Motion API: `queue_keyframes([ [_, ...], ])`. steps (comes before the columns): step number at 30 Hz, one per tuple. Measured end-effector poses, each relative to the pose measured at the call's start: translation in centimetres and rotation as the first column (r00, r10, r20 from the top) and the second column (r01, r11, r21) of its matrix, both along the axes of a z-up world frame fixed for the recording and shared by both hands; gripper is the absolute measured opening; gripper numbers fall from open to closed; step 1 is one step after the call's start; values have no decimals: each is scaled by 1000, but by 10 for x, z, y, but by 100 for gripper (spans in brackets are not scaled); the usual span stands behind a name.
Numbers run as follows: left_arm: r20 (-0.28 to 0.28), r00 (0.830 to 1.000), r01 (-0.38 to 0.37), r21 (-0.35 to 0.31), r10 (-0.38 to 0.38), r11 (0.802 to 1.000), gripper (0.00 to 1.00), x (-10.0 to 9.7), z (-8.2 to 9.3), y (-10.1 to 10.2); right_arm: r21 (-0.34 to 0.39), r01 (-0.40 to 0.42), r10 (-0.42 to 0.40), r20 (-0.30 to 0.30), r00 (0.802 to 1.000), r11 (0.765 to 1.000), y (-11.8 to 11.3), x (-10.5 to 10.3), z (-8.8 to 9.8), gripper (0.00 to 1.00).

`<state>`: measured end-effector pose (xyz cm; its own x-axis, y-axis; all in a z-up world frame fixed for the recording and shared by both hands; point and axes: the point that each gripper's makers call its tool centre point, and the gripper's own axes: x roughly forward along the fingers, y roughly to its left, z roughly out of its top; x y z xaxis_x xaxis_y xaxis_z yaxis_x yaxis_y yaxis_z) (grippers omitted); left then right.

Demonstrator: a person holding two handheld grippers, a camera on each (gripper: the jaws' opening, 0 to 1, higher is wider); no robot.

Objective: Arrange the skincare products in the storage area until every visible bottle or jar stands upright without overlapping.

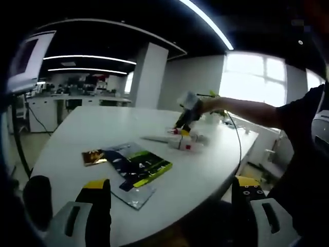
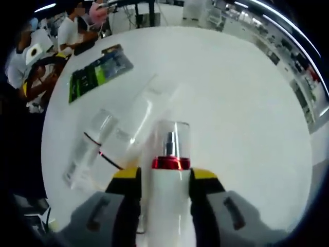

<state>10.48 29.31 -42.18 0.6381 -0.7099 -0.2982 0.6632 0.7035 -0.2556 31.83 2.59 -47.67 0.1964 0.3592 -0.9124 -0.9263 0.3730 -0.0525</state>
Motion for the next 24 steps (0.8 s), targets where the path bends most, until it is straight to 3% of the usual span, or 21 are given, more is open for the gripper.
queue_keyframes([
  [9, 3, 1000, -2, 4, 2, 1000, 100, 0, 3, -3, -31, -2, 0, -44, 999, 1000, -1, -9, -1, 37],
  [20, 1, 1000, 8, 13, -8, 1000, 99, -1, 4, -7, -42, -14, 11, -50, 999, 999, -1, 0, -1, 37],
  [24, 0, 1000, 6, 11, -6, 1000, 99, 0, 4, -7, -34, 29, -30, -47, 998, 999, 0, 6, 0, 30],
])
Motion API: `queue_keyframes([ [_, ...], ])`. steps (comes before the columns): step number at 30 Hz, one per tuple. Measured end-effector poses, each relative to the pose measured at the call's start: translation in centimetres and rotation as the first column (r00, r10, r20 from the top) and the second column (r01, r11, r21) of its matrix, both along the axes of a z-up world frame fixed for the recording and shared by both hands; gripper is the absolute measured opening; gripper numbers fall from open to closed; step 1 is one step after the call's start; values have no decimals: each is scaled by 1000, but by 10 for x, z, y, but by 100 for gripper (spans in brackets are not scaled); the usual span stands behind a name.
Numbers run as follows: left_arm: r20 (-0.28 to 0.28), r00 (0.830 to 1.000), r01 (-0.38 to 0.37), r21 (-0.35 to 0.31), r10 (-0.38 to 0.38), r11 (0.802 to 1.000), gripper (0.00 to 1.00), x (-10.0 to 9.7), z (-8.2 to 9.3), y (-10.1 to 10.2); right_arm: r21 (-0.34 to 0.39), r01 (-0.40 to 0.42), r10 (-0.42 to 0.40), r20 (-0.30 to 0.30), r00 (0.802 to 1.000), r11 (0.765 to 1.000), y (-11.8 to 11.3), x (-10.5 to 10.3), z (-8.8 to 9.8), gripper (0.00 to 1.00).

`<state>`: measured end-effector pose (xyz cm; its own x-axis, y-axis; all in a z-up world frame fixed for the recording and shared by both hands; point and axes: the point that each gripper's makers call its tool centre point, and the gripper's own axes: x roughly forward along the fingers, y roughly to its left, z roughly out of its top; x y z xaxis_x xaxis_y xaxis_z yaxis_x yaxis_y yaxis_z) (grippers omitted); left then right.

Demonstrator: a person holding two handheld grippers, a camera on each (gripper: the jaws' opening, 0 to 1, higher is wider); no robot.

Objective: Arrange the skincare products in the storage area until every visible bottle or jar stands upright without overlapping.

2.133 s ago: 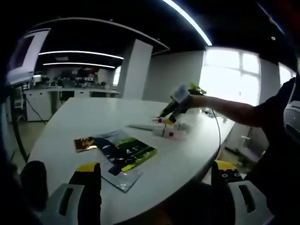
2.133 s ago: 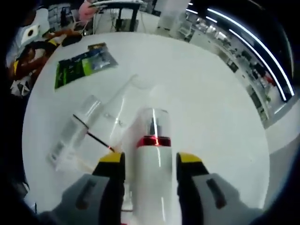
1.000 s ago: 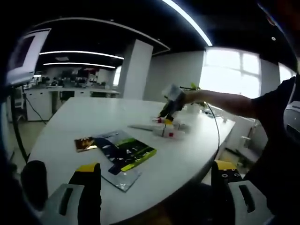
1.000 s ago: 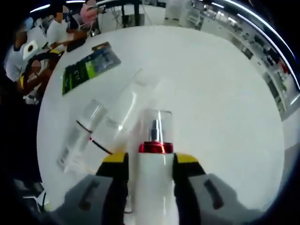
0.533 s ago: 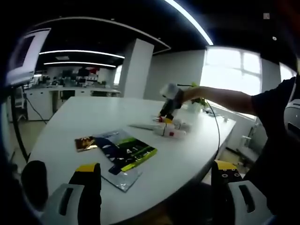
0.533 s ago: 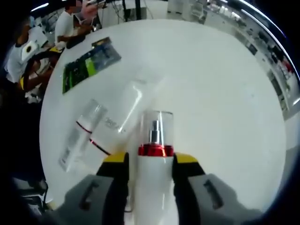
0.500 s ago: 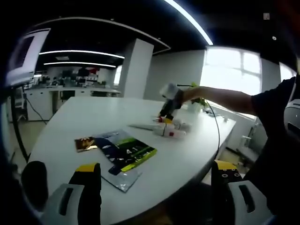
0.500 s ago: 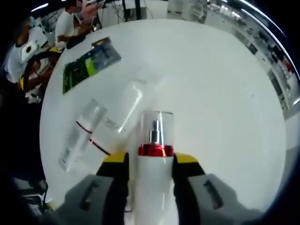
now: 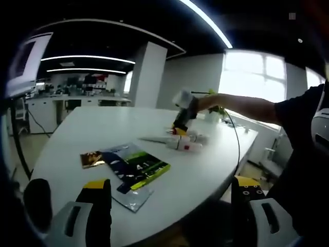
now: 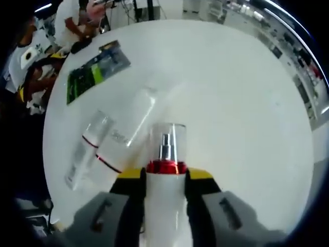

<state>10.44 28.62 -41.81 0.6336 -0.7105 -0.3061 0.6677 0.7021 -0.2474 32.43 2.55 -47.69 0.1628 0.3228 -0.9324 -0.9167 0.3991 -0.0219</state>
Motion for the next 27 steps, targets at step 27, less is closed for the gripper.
queue_keyframes([
  [27, 3, 1000, -12, -20, 12, 1000, 99, -3, 2, 3, 103, -79, 64, 142, 988, 992, 2, -3, 9, 29],
])
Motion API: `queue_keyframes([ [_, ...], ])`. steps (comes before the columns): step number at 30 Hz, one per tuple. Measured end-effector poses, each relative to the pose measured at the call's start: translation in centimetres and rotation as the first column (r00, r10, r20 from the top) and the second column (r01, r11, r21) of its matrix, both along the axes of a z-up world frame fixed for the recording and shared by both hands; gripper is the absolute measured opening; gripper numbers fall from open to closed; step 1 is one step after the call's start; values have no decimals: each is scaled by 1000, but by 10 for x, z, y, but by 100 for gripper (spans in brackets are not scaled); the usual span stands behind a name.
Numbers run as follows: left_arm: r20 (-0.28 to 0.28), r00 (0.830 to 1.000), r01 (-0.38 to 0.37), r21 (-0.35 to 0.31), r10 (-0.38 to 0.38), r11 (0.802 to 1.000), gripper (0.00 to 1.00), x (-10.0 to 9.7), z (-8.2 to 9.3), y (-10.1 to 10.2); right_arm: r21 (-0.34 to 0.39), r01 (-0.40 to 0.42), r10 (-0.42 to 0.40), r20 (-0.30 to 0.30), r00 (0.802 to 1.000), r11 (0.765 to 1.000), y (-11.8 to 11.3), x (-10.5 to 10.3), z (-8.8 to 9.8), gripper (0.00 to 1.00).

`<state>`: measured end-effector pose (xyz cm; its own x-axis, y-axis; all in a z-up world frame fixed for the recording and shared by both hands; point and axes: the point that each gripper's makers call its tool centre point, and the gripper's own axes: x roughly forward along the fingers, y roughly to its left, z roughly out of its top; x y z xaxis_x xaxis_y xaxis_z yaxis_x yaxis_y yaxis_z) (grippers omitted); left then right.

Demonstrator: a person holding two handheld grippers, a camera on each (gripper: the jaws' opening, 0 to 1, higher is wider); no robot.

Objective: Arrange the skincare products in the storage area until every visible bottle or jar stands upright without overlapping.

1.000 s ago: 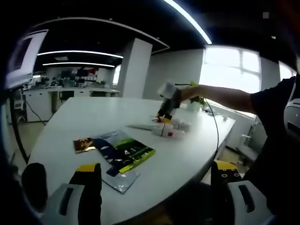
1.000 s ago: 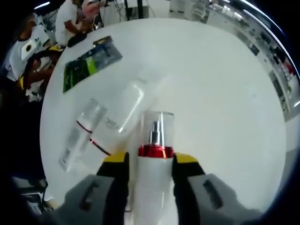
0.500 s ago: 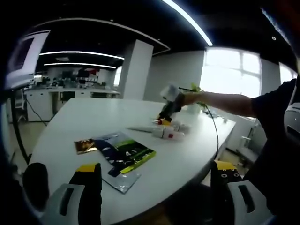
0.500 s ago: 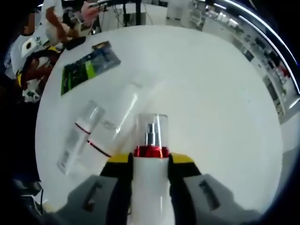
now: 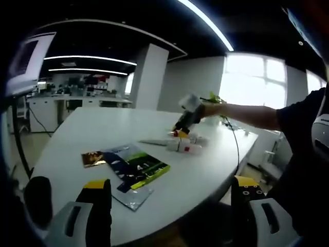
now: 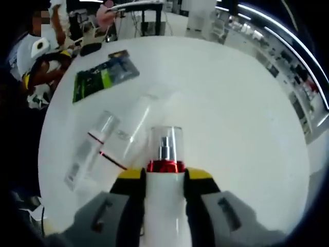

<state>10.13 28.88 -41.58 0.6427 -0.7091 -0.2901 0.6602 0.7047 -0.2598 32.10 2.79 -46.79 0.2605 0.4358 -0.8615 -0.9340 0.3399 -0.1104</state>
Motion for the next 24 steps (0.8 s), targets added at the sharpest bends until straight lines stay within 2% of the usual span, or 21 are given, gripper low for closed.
queue_keyframes([
  [1, -1, 1000, 0, 0, 0, 1000, 99, 0, 0, 0, 11, 0, 0, 5, 1000, 1000, 2, -5, 2, 29],
  [6, 2, 1000, 1, 0, -1, 1000, 99, 0, 1, -1, 104, 6, -9, 26, 1000, 995, 6, 0, 18, 29],
  [19, 5, 1000, 3, 10, -3, 1000, 99, -3, 6, -3, 215, -5, -17, 100, 995, 977, 15, 5, 41, 29],
  [24, 6, 1000, 3, 15, -3, 1000, 99, -4, 6, -4, 308, -2, -37, 121, 992, 951, 16, 11, 51, 29],
])
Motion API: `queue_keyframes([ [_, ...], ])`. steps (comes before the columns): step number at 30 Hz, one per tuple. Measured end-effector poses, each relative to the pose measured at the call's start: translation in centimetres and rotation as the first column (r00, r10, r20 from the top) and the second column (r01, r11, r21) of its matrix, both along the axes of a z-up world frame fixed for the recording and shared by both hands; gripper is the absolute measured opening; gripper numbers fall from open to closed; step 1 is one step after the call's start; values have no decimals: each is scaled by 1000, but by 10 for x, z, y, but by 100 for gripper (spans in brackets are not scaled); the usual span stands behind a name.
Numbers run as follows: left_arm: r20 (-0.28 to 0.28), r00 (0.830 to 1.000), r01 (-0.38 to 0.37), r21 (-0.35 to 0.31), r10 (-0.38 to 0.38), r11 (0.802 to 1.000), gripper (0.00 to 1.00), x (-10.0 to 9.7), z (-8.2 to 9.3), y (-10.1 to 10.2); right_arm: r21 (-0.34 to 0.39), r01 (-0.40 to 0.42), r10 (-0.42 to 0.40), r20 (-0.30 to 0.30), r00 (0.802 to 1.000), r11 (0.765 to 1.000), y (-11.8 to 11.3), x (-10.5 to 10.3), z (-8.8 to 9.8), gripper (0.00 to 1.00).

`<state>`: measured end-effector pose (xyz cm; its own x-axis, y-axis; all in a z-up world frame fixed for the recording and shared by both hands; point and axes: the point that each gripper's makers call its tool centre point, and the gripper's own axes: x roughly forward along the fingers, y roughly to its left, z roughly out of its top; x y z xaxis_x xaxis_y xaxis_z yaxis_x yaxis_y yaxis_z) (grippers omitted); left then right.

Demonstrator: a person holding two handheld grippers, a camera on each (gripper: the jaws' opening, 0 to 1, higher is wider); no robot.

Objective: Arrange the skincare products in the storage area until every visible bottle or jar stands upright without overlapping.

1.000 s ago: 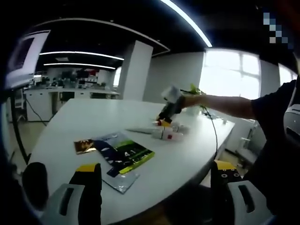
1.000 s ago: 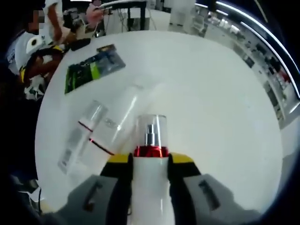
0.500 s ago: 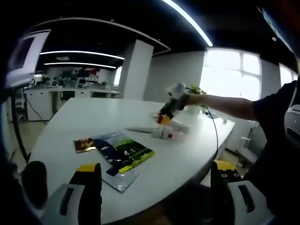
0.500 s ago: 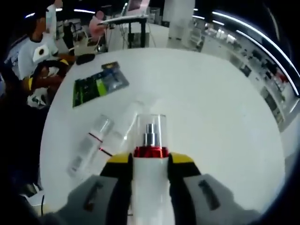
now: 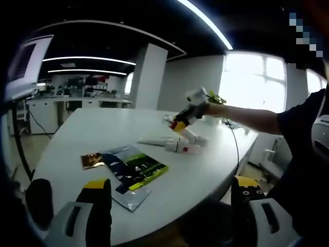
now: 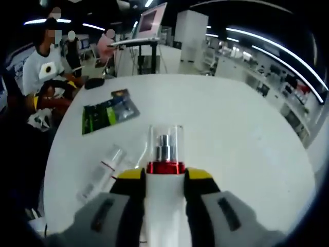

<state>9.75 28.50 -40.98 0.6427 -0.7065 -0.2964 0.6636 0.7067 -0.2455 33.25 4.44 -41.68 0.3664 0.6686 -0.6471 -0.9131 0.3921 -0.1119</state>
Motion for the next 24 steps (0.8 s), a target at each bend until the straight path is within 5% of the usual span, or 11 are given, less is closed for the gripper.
queue_keyframes([
  [11, -5, 1000, 3, 5, -3, 1000, 99, 1, 0, -4, 162, 15, -26, 70, 997, 987, -6, 6, 21, 29],
  [24, -7, 1000, 7, 23, -7, 1000, 98, 1, 0, -8, 233, 3, -36, 141, 989, 972, -12, 11, 33, 29],
])
